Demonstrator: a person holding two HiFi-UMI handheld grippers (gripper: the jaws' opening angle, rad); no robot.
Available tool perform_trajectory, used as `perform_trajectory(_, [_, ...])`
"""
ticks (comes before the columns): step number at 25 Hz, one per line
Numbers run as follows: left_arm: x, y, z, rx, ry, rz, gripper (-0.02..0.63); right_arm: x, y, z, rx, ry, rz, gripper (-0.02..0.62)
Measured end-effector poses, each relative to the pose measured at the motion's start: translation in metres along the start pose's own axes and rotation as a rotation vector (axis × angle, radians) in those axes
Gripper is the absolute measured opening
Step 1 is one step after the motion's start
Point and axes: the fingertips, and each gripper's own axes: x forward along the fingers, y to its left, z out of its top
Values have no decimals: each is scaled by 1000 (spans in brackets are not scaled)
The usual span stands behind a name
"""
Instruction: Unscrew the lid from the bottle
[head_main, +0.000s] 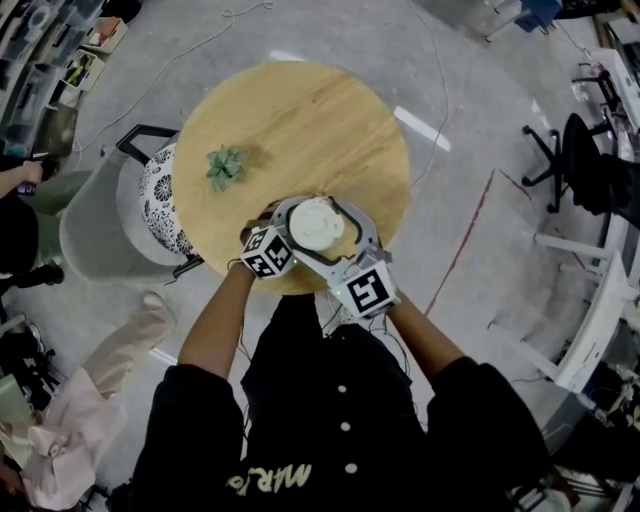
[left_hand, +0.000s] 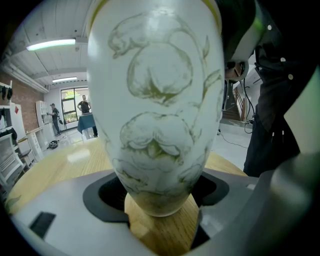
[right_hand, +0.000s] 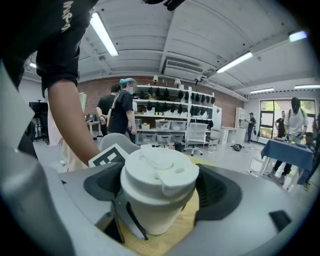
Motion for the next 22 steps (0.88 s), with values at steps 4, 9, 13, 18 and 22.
perform_trajectory(4, [1, -1, -1, 23, 7, -16, 360, 0, 4, 4, -55, -45, 180, 451])
perform_trajectory(9, [0, -1, -2, 20, 8, -17, 360, -1, 14, 0, -237, 44, 564, 454])
perform_trajectory(13, [1, -1, -1, 17, 3, -13, 360, -3, 14, -2, -268, 86, 583, 456])
perform_trajectory(18, [1, -2, -1, 13, -2, -17, 360, -10, 5, 4, -110, 30, 389, 487])
perform_trajectory(22, [1, -1, -2, 21, -5, -15, 360, -6, 2, 7, -33, -3, 191, 492])
